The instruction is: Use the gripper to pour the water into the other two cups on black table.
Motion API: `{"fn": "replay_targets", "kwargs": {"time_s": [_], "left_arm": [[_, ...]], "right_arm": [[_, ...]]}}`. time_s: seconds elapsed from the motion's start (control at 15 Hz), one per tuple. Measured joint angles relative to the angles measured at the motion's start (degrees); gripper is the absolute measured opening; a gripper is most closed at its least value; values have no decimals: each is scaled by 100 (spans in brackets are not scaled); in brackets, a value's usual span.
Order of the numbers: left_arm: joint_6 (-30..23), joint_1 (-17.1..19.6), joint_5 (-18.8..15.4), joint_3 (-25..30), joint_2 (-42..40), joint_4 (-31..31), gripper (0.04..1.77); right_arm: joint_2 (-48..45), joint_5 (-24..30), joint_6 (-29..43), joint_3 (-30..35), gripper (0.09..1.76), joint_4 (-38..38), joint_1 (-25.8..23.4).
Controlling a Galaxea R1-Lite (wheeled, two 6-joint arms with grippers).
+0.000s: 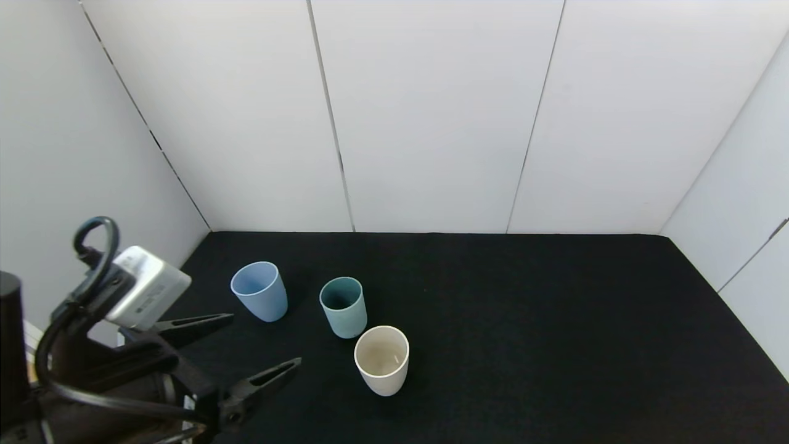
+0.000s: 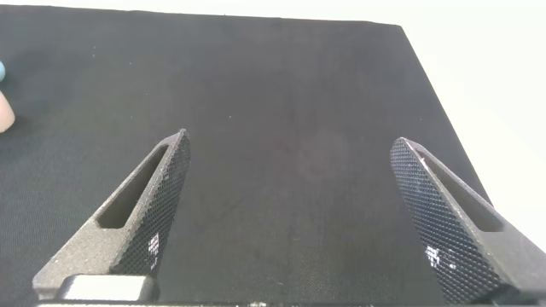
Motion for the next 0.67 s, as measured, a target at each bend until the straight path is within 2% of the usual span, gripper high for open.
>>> {"fn": "replay_targets", "kwargs": {"time_s": [0.13,0.33,0.4,0.53,0.67], "left_arm": [[63,352,-123,13,-464,319,171],[272,1432,-1120,121,-1193,599,171],[308,1763,-1332,206,-1512,673,171],[335,2241,-1490,455,-2150,789,171],[347,2538,-1409,805,-2861,863,171]], "right_arm": [[0,0,0,0,171,0,0],[0,0,0,0,171,0,0],[0,-2,0,0,171,0,0],[0,-2,0,0,171,0,0],[0,0,0,0,171,-2,0]]}}
